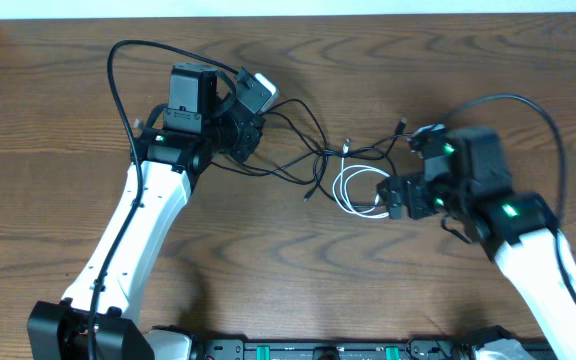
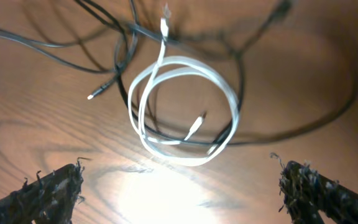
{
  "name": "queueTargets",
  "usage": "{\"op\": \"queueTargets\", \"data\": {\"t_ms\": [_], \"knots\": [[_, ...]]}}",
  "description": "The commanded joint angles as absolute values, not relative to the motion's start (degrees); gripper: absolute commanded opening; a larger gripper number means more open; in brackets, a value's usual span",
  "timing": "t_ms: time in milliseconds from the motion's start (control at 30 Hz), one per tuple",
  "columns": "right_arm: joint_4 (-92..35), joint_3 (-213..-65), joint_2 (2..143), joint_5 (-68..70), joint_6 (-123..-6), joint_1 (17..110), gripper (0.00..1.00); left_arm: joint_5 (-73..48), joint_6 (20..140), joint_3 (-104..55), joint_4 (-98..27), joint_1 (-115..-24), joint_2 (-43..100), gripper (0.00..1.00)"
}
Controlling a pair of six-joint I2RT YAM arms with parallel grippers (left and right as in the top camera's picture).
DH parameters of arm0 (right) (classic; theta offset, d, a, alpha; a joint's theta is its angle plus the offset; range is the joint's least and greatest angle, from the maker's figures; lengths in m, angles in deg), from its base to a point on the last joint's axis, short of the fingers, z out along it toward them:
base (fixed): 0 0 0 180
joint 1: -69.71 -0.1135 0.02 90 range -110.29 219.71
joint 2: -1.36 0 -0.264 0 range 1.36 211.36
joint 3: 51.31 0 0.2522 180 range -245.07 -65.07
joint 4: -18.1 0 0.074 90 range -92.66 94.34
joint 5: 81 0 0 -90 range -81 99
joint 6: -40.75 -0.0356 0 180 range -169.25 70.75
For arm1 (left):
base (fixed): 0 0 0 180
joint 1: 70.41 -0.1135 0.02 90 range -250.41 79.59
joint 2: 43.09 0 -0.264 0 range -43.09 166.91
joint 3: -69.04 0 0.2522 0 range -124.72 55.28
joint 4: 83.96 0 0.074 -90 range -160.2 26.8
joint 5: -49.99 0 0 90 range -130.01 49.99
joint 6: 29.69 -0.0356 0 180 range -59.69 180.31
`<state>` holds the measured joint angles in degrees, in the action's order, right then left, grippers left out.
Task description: Untangle cables
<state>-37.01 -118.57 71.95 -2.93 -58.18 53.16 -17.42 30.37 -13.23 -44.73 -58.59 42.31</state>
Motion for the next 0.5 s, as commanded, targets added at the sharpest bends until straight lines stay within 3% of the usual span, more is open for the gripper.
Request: {"op": "queueTargets", "data": {"t_ms": [0, 167, 300, 467], "knots": [[-37.03, -118.35, 77.72, -5.55, -76.43, 51.08, 0.98, -16.87, 30.61, -13.3, -44.82, -58.83, 42.62, 0.16], [-34.78, -118.35, 79.47, 3.32, -85.39, 42.29, 0.98, -16.89, 30.61, -13.3, -44.79, -58.83, 42.62, 0.16], [-34.95, -118.35, 79.49, 8.68, -99.67, 34.05, 0.99, -16.89, 30.61, -13.3, -45.01, -58.83, 42.62, 0.08], [-34.89, -118.22, 80.04, 23.65, -120.58, 24.87, 0.97, -18.4, 30.61, -13.3, -45.36, -58.83, 42.62, 0.08]]}}
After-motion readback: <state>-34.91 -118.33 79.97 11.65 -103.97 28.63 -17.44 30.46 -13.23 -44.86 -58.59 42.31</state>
